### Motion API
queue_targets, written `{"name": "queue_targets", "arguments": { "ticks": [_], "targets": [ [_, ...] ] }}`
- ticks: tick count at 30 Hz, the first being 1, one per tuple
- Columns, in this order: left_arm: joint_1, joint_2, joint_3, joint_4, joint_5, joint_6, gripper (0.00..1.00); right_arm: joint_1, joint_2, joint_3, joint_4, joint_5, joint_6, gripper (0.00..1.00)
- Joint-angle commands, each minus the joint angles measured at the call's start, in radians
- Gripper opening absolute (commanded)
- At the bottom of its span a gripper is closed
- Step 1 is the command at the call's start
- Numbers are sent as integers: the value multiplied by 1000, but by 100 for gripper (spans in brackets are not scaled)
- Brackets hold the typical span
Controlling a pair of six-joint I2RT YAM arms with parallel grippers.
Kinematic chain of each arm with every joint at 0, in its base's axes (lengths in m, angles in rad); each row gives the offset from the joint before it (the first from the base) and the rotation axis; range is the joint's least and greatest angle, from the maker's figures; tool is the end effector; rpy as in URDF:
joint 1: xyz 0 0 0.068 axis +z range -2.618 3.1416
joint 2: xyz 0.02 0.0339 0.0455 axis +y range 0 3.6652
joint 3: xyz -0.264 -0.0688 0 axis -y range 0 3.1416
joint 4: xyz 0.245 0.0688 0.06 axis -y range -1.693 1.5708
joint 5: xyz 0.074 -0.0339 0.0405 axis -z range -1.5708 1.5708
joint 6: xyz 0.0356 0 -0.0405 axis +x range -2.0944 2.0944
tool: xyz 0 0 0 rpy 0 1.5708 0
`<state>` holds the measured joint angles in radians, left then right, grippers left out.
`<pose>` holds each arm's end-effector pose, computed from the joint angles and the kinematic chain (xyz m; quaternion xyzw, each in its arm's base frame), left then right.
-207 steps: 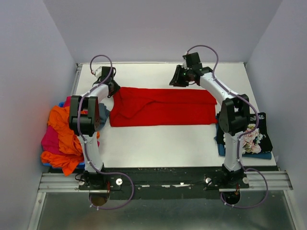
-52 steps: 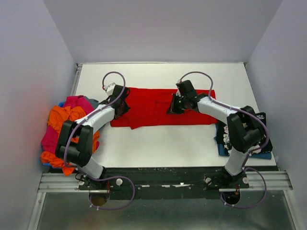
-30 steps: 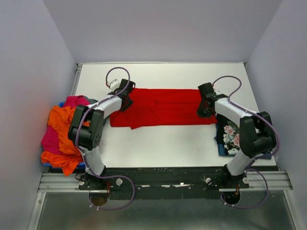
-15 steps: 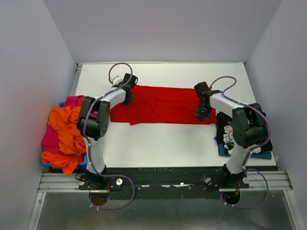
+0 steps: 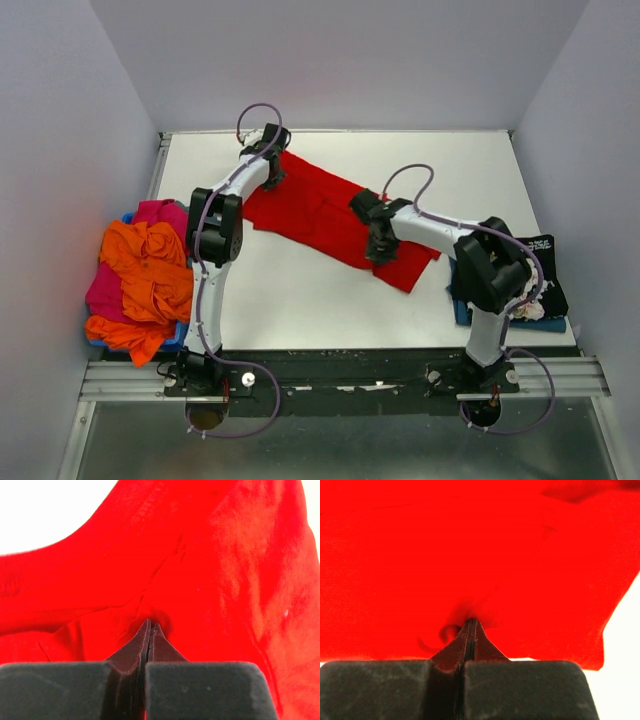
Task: Fold and stack the t-shirts
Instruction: Rotate the tshirt 90 degrees
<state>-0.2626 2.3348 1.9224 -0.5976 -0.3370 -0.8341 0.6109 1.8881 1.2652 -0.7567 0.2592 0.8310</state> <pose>0.4940 -0.1206 0.1698 -0.3116 0.8958 -0.0047 0.3168 0.2976 0.1973 0.1637 0.1207 0.9798 -0.0342 0.1560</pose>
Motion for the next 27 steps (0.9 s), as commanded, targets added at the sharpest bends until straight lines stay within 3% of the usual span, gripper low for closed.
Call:
{"name": "queue_targets", "arguments": {
  "ticks": [1, 4, 8, 15, 19, 22, 26, 27],
  "targets": [
    [2, 200, 266, -100, 159, 70, 0, 206, 86, 48, -24, -168, 126, 1],
    [-6, 282, 349, -21, 280, 67, 0, 334, 95, 91, 40, -253, 151, 1],
    [-23, 337, 389, 80, 383, 29, 0, 374, 51, 80, 215, -385, 109, 1],
    [-66, 392, 415, 291, 477, -31, 0, 281, -243, -36, 238, -264, -47, 1],
    [-93, 472, 521, 340, 515, -68, 0, 156, -394, -197, 183, -218, -56, 1],
    [-110, 477, 515, 406, 521, -89, 0, 125, -475, -309, 151, -184, -55, 1],
    [-122, 436, 478, 466, 535, -82, 0, 125, -535, -421, 142, -210, -30, 12],
    [-119, 413, 458, 473, 541, -74, 4, 125, -549, -453, 154, -230, -21, 17]
  ]
}}
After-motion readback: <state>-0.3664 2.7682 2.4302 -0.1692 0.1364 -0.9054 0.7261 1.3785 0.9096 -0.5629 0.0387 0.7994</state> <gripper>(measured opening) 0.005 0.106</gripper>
